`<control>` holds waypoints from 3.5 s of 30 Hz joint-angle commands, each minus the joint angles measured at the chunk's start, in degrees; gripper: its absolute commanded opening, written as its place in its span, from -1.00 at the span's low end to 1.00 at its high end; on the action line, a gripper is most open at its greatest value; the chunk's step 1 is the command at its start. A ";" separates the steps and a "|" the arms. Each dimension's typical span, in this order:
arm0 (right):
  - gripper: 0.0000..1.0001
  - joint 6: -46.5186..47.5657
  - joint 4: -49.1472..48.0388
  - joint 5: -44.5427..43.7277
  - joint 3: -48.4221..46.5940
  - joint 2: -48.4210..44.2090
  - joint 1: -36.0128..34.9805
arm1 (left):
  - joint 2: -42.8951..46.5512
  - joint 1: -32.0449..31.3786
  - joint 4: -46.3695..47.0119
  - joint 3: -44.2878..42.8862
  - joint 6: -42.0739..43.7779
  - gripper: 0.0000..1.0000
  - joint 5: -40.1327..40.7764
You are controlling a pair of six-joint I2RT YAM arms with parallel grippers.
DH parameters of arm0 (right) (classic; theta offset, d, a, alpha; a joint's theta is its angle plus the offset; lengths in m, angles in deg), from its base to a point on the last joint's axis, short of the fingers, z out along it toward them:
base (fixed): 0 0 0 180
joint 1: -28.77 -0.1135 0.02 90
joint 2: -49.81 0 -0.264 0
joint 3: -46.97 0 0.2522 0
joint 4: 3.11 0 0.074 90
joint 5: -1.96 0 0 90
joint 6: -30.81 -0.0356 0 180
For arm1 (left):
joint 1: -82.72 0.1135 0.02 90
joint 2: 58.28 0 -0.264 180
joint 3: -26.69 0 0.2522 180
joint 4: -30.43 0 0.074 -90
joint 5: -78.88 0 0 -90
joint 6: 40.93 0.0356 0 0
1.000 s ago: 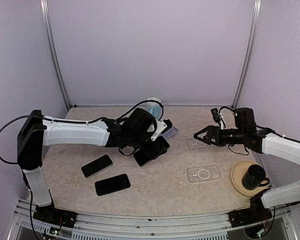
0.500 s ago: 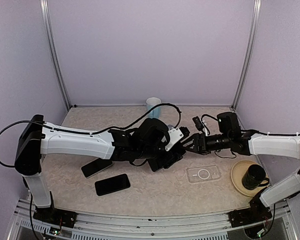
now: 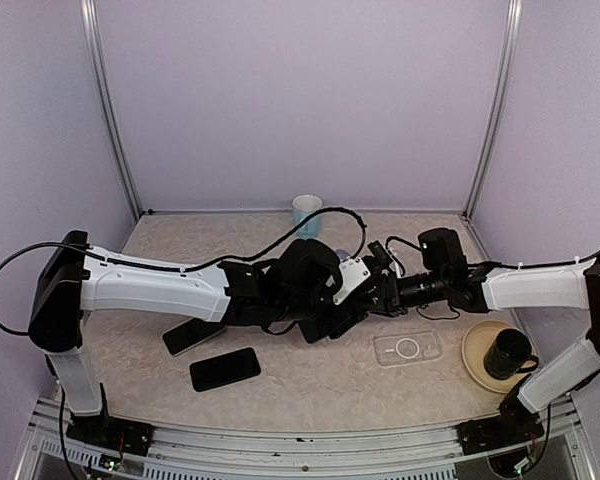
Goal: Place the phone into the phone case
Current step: Pass from the left arm to the right, then pass from the right arm to the left
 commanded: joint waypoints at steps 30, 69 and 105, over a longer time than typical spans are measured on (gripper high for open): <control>-1.00 -3.48 -8.14 5.56 -0.80 0.19 -0.80 | -0.13 -0.53 4.25 1.68 -0.50 0.31 0.29; -1.00 2.39 -4.89 -0.95 5.40 -19.25 9.11 | 17.31 13.33 38.81 27.38 -37.85 0.98 -29.97; -1.00 -8.95 -42.18 4.92 12.30 -14.73 3.47 | 4.31 14.53 71.54 29.35 -59.52 0.58 -48.12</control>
